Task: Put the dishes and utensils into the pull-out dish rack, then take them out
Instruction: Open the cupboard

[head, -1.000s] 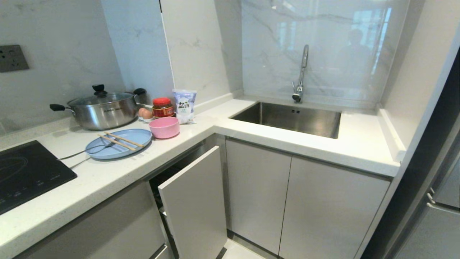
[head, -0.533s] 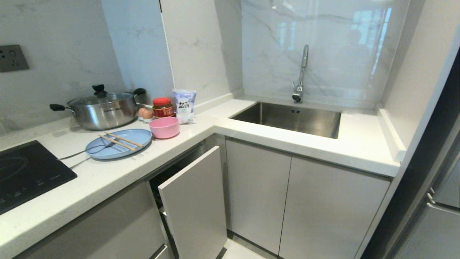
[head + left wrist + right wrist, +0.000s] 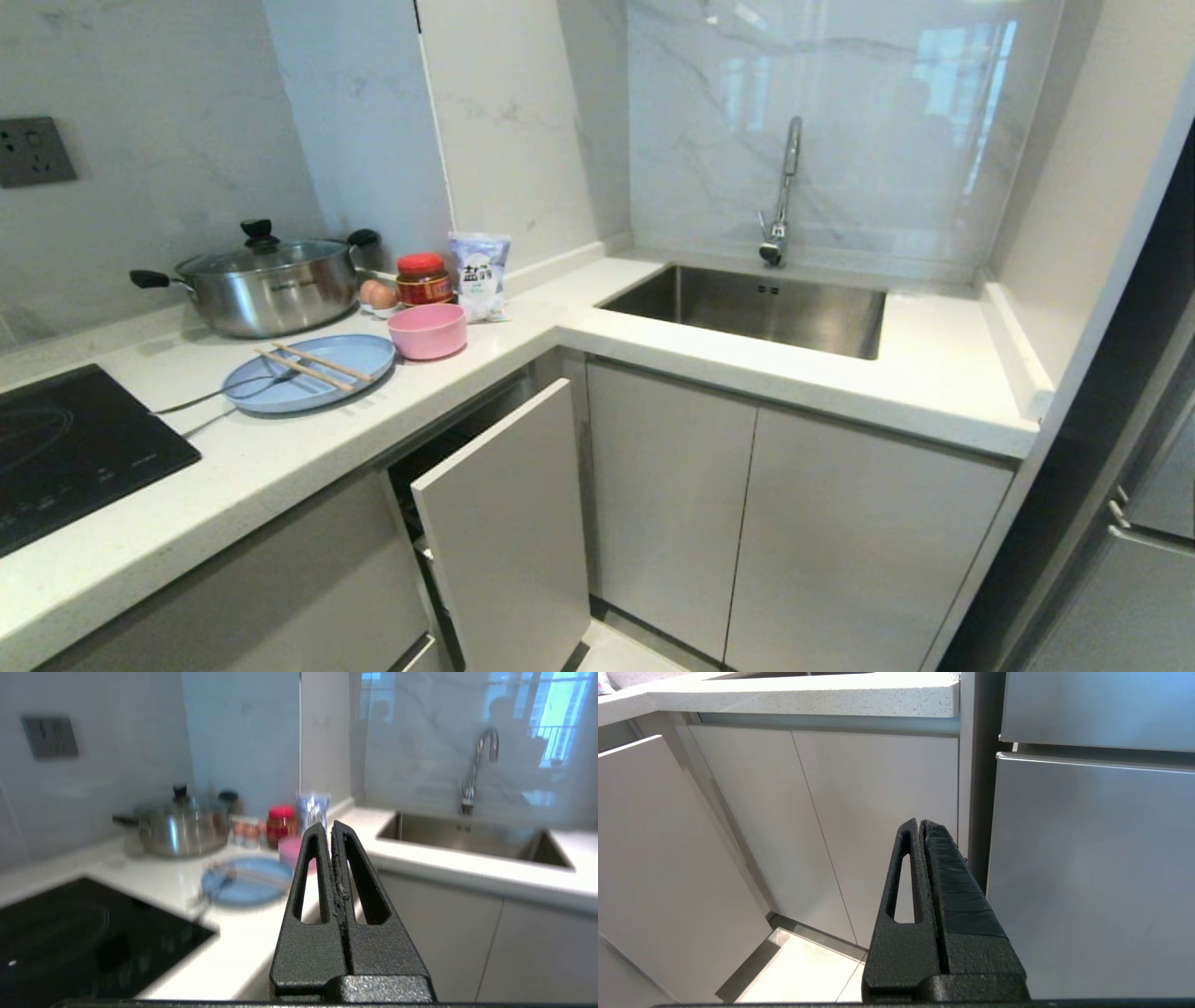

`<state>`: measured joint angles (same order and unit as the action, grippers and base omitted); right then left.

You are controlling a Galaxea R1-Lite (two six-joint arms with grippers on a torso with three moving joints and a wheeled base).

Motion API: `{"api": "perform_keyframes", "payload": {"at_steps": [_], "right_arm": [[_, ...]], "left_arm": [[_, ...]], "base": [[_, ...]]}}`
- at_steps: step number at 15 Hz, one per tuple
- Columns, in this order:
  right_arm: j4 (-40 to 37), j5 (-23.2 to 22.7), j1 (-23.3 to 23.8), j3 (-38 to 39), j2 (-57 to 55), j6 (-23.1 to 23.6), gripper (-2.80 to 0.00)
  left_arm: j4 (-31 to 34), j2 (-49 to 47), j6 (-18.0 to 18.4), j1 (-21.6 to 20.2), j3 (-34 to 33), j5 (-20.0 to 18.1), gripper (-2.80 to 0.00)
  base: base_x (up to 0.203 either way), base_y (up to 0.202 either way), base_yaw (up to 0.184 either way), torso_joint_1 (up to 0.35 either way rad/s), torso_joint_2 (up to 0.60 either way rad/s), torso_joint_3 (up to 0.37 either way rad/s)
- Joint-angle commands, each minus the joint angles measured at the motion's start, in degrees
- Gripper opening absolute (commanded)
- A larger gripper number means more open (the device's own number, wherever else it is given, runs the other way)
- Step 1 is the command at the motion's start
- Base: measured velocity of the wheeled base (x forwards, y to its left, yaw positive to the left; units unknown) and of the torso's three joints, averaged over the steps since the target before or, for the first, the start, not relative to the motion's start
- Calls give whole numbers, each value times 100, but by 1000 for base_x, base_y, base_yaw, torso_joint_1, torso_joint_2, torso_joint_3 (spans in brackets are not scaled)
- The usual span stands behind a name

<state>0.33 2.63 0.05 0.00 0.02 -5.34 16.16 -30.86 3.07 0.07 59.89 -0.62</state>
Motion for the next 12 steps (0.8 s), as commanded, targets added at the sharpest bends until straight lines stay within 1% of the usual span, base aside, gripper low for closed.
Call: {"api": "perform_keyframes", "payload": {"at_steps": [1, 3, 5, 6, 7, 9, 11, 12], "right_arm": [[2, 2, -3, 0, 24, -2, -280], [2, 9, -4, 0, 24, -2, -280], [2, 6, 4, 0, 24, -2, -280], [2, 1, 3, 0, 24, -2, -280], [2, 0, -5, 0, 24, -2, -280], [2, 0, -3, 0, 24, -2, -280], [2, 6, -4, 0, 24, -2, -280], [2, 5, 2, 0, 24, -2, -280]], "left_arm": [[35, -1826, -49, 6, 1205, 0, -280], [59, -2727, -348, 77, 1716, 0, -280], [87, -3533, -988, 354, 1927, 1, -280], [86, -3908, -1205, 486, 2002, 5, -280], [97, -4312, -1409, 738, 2077, 30, -280], [107, -5112, -1822, 1155, 2167, 252, -280], [108, -5939, -2070, 1449, 2209, 597, -280], [108, -6278, -2203, 1555, 2236, 689, -280]], "base": [[0, 0, 0, 0, 0, 0], [0, 0, 0, 0, 0, 0], [0, 0, 0, 0, 0, 0], [0, 0, 0, 0, 0, 0], [0, 0, 0, 0, 0, 0], [0, 0, 0, 0, 0, 0], [0, 0, 0, 0, 0, 0], [0, 0, 0, 0, 0, 0]]}}
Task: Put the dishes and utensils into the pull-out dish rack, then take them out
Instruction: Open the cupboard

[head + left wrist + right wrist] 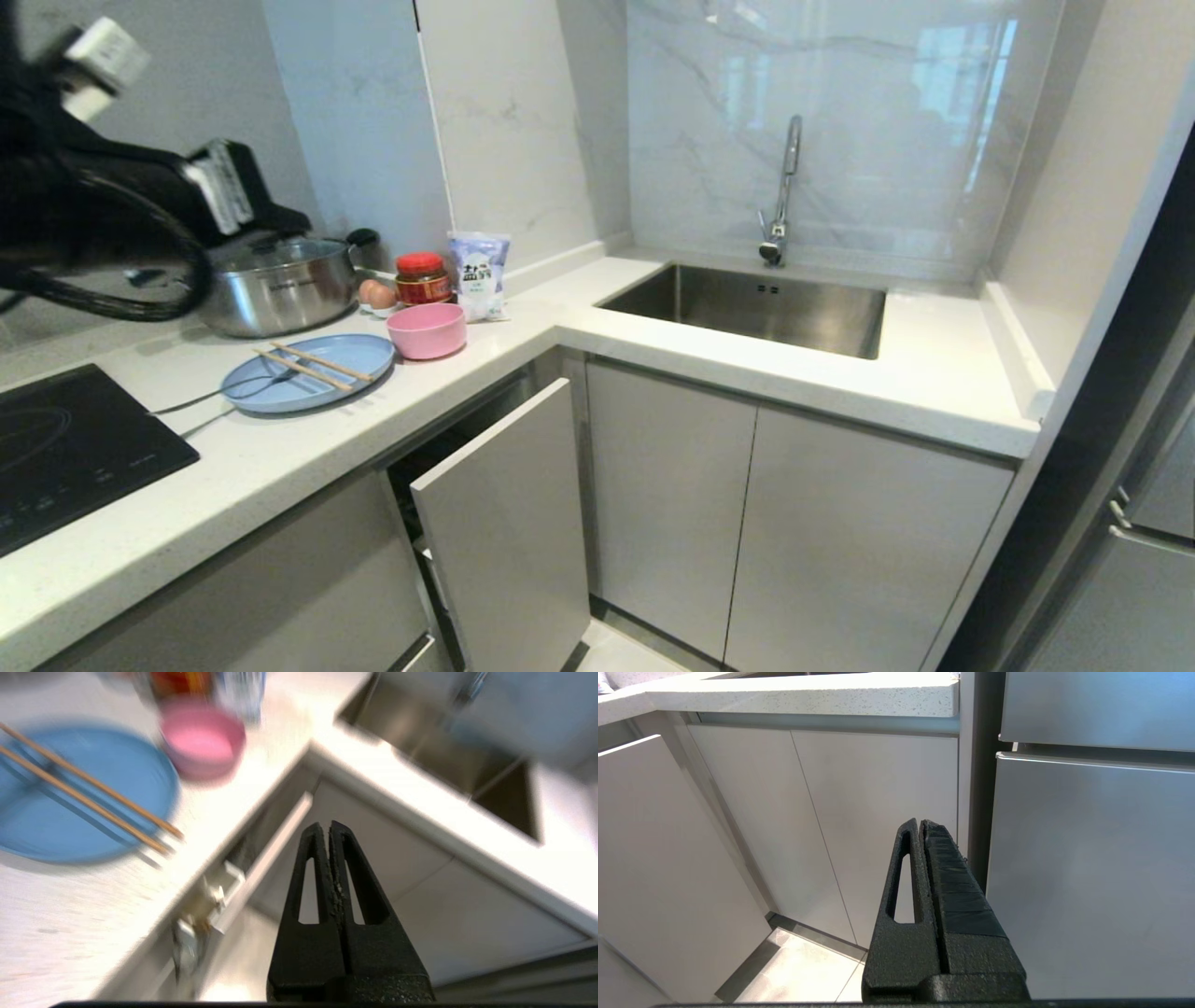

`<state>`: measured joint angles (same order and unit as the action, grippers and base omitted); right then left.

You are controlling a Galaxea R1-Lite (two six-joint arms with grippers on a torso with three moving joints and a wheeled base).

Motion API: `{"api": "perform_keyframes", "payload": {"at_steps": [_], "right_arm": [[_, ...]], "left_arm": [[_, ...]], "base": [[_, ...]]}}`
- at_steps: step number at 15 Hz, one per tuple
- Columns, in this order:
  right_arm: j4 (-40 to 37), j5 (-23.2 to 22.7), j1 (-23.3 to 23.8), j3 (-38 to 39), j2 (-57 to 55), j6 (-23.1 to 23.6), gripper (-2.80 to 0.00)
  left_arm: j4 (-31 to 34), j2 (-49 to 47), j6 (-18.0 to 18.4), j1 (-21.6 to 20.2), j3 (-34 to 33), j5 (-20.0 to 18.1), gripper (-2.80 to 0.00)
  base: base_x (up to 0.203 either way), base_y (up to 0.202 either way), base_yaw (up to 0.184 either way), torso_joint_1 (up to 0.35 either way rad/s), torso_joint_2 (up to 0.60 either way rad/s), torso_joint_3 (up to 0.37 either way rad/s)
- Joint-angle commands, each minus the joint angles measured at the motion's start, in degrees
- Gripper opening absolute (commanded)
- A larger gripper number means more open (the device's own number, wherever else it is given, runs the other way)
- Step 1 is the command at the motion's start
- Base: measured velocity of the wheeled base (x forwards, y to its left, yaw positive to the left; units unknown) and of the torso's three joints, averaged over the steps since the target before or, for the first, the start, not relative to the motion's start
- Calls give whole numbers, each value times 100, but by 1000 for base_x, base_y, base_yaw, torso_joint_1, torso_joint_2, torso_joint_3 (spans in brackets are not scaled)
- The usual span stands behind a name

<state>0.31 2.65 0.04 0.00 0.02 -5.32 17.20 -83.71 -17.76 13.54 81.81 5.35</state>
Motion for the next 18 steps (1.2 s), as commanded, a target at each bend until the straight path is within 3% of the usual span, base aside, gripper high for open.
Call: {"api": "perform_keyframes", "payload": {"at_steps": [1, 8, 11, 18], "right_arm": [[4, 1, 4, 0, 24, -5, -280], [4, -1, 4, 0, 24, -5, -280], [4, 6, -3, 0, 24, -5, -280], [4, 3, -1, 0, 24, -5, -280]], "left_arm": [[10, -1334, -317, 297, 112, 161, -280], [397, -3320, -932, 412, 893, 1002, -280], [643, -3837, -1210, 412, 1211, 1038, -280], [620, -4545, -1256, 218, 1577, 1056, -280]], "base": [[0, 0, 0, 0, 0, 0], [0, 0, 0, 0, 0, 0], [0, 0, 0, 0, 0, 0], [0, 0, 0, 0, 0, 0]]}}
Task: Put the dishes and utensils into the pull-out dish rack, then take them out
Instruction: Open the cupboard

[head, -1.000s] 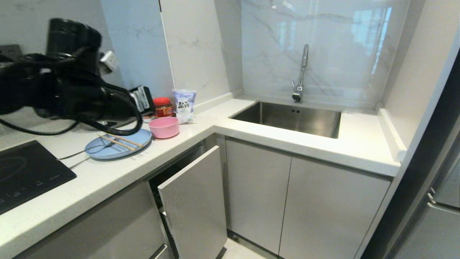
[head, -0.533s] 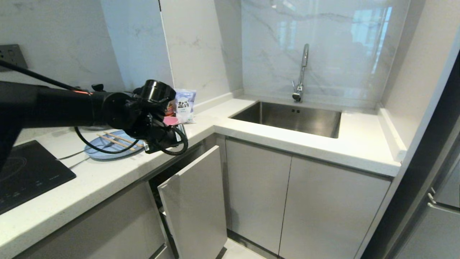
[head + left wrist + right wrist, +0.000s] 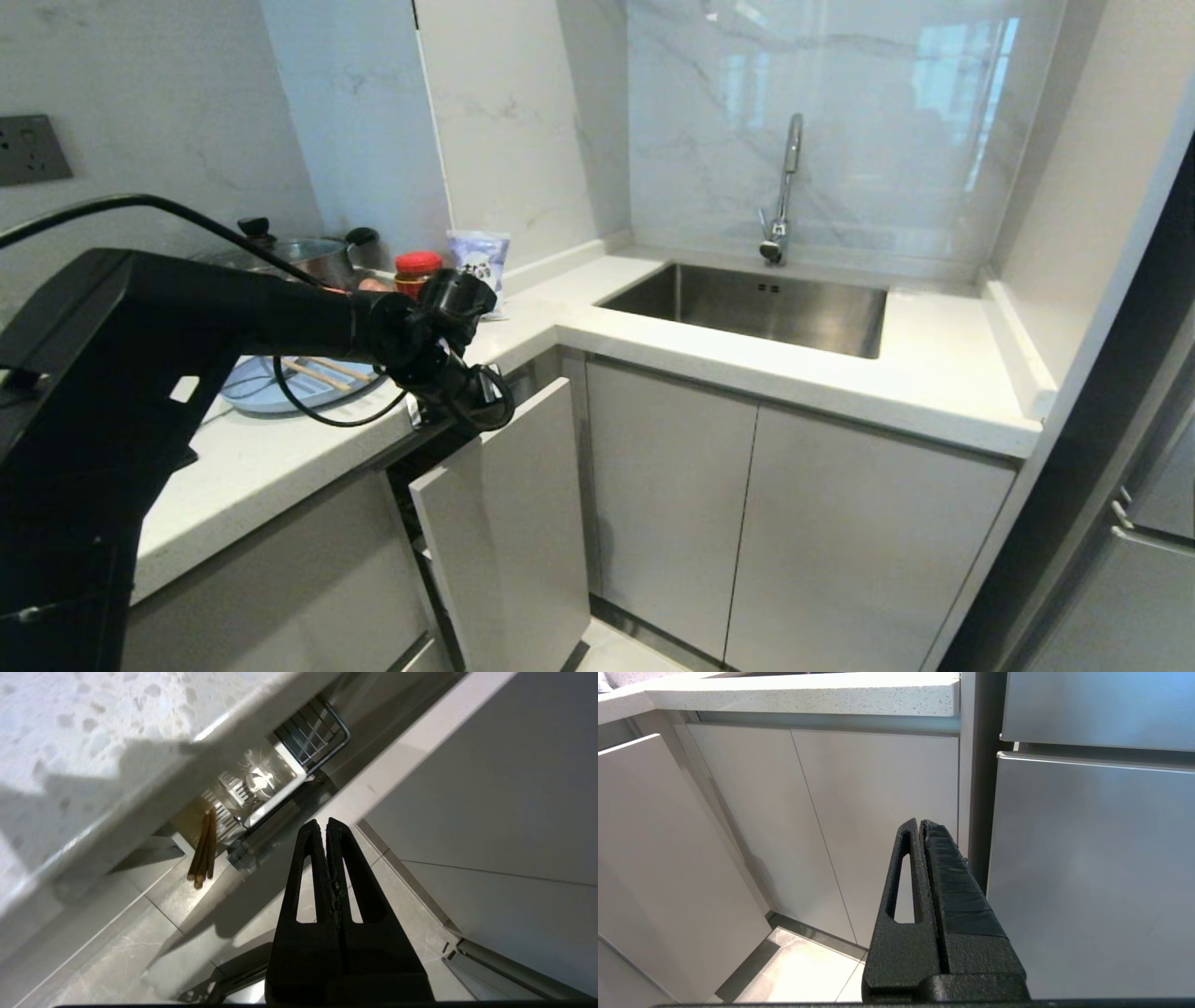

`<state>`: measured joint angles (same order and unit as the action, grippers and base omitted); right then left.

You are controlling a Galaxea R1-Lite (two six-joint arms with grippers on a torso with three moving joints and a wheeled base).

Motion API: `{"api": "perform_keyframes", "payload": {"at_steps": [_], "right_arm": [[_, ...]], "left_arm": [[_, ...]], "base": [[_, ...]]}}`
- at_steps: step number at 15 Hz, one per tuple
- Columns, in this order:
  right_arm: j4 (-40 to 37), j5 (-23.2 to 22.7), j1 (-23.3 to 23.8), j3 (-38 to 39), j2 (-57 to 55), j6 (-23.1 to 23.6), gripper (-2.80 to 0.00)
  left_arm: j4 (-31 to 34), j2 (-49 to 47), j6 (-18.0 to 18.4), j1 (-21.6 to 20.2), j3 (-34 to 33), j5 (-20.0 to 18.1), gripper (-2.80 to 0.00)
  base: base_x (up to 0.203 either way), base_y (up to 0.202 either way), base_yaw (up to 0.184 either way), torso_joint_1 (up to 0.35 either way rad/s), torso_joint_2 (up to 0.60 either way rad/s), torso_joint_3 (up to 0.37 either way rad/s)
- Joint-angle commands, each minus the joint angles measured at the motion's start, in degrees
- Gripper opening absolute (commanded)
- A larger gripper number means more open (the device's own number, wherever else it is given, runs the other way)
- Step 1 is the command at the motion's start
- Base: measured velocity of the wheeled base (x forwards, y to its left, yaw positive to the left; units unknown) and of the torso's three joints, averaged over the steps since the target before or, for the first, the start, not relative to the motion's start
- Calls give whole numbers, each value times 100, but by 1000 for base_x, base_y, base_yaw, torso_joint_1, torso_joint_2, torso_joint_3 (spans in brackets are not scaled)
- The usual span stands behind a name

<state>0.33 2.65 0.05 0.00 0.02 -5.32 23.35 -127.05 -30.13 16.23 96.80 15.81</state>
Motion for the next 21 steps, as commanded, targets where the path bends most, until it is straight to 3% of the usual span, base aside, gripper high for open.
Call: {"api": "perform_keyframes", "payload": {"at_steps": [1, 11, 18, 21], "right_arm": [[2, 1, 0, 0, 24, -4, -280], [2, -1, -5, 0, 24, -4, -280], [2, 0, 4, 0, 24, -4, -280], [2, 0, 0, 0, 24, -4, -280]], "left_arm": [[5, -289, -17, -74, 130, 10, -280], [12, -786, -11, -108, 338, 10, -280], [219, -752, -191, 195, 329, -136, -280], [565, -720, -449, 402, 435, -704, -280]], "base": [[0, 0, 0, 0, 0, 0], [0, 0, 0, 0, 0, 0], [0, 0, 0, 0, 0, 0], [0, 0, 0, 0, 0, 0]]}}
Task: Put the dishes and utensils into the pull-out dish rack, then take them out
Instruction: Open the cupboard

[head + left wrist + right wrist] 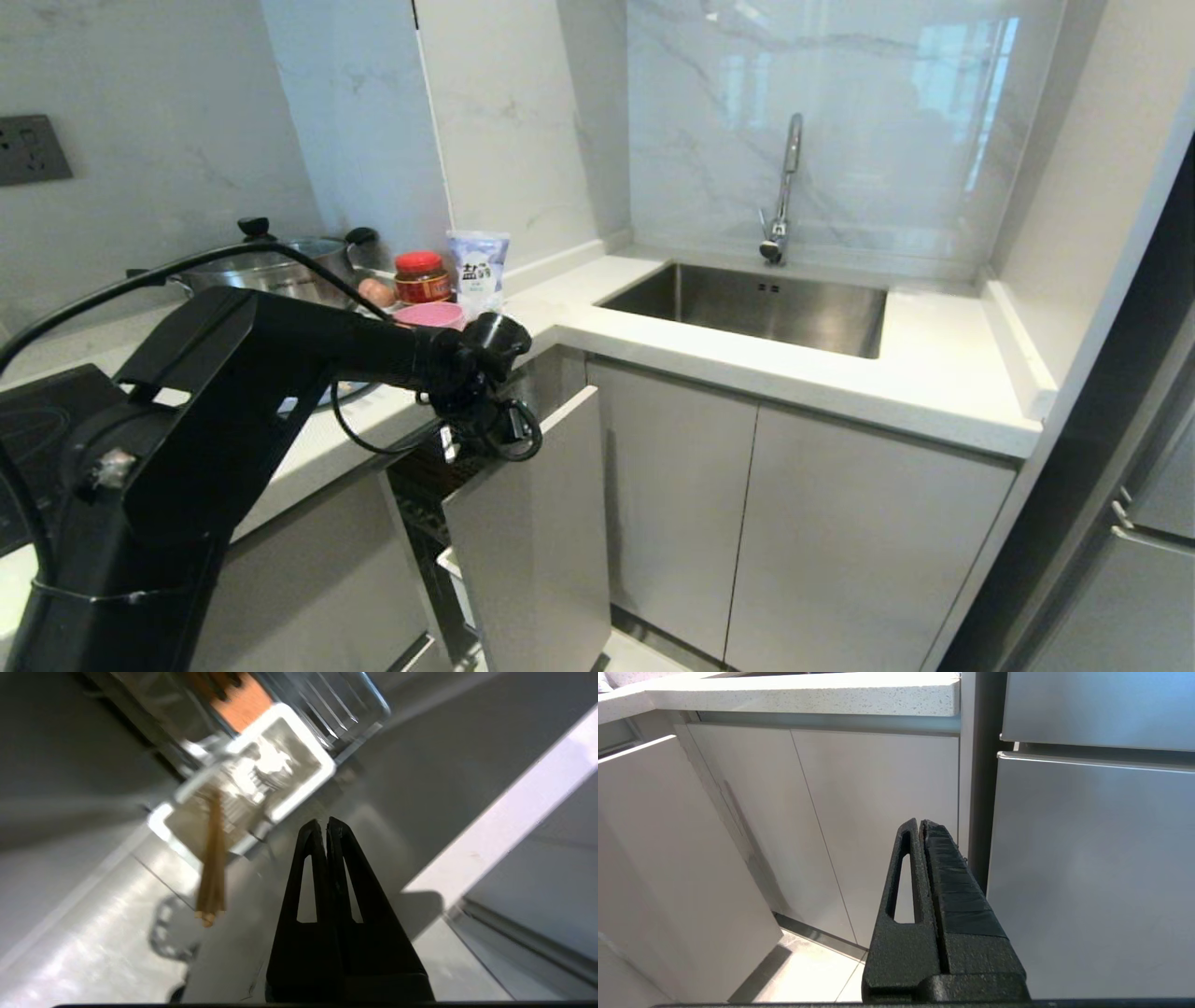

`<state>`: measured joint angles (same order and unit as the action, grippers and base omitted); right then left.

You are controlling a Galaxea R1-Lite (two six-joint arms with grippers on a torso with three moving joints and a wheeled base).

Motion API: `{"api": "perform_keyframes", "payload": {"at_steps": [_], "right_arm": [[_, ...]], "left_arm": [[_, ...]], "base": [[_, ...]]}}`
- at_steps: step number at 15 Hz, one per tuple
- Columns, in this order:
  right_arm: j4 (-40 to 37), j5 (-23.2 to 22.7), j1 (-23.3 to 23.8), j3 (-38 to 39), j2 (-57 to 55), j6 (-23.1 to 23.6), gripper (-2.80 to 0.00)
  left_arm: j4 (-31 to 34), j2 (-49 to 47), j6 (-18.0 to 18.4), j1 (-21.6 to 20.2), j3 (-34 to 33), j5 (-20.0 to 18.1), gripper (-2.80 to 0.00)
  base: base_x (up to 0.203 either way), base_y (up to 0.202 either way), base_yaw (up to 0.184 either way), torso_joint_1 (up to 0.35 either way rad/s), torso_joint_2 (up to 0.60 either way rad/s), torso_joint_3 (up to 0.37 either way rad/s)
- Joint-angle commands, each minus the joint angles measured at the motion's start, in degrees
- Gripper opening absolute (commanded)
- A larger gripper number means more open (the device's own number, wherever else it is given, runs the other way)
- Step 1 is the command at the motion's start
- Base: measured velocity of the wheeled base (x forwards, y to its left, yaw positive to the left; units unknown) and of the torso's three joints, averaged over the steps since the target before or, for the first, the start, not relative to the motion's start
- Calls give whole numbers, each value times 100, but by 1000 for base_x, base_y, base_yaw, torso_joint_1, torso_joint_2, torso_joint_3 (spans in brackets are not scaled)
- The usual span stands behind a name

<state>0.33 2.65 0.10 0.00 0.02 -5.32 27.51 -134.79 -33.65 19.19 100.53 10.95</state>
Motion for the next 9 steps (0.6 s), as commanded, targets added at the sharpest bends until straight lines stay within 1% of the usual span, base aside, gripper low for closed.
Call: {"api": "perform_keyframes", "payload": {"at_steps": [1, 2, 4, 6, 9], "right_arm": [[2, 0, -2, 0, 24, -5, -280], [2, -1, -1, 0, 24, -5, -280], [2, 0, -1, 0, 24, -5, -280], [2, 0, -8, 0, 24, -5, -280], [2, 3, -4, 0, 24, -5, -280]], "left_arm": [[379, 67, -185, 183, 130, -454, -280], [514, 90, -277, 262, 166, -633, -280], [575, 93, -408, 430, 153, -809, -280], [580, 79, -604, 579, 151, -822, -280], [624, 51, -669, 772, 120, -896, -280]], "base": [[0, 0, 0, 0, 0, 0], [0, 0, 0, 0, 0, 0], [0, 0, 0, 0, 0, 0], [0, 0, 0, 0, 0, 0], [0, 0, 0, 0, 0, 0]]}}
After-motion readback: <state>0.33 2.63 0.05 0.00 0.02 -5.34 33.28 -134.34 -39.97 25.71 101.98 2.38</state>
